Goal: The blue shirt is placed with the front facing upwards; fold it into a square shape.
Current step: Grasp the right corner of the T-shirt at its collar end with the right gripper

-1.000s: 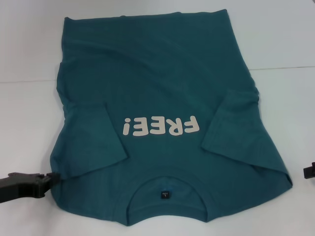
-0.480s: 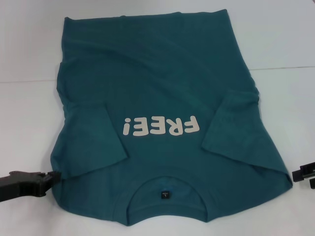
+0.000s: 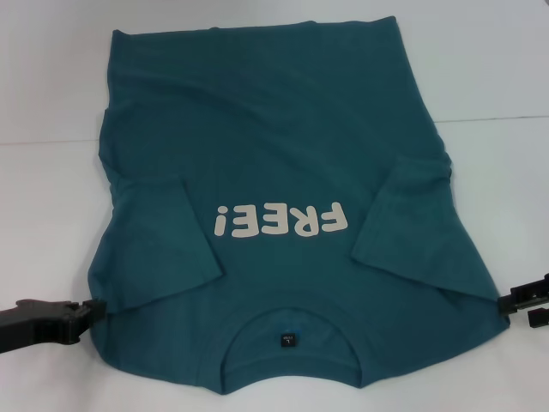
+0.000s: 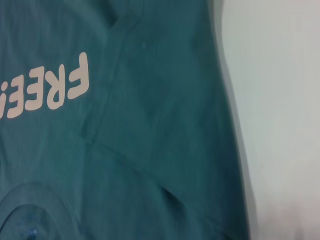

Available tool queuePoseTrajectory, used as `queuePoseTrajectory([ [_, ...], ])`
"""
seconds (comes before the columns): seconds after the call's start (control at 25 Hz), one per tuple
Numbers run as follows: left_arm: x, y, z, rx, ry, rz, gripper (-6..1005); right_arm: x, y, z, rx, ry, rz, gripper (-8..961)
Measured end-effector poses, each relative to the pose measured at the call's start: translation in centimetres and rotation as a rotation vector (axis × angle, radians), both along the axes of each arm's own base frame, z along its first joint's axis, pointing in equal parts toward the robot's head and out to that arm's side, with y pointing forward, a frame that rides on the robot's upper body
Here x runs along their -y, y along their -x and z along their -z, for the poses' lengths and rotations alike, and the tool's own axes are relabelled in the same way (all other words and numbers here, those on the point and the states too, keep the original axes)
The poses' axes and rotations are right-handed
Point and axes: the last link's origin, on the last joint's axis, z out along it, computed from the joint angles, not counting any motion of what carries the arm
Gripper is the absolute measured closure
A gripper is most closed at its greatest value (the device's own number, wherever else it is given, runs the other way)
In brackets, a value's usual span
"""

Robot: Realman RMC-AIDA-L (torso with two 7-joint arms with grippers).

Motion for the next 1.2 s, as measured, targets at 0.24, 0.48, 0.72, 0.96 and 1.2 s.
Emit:
queuePoseTrajectory([
  [0.24,0.0,0.0,0.0,0.0,-0.001,0.0,996,0.0,-0.1,0.5,-0.005,0.001,0.008,262],
  [0.48,0.0,0.0,0.0,-0.001,-0.001,0.001,996,-0.3,0.0,1.1,-0.011,0.004,0.008,263],
  [0.72,-0.1,0.0,-0.1,-0.004,-0.005,0.001,997,-0.7,0.2,1.9,-0.031,-0.007,0.013,265],
  [0.96,0.0,0.1,-0.1,-0.005,-0.005,0.001,997,-0.9,0.6,2.0,-0.072,-0.035,0.005,342],
  [1.2,0.0,0.2,0.0,-0.008,-0.004,0.003,996,-0.9,0.4,2.0,-0.061,-0.034,0.0,502],
])
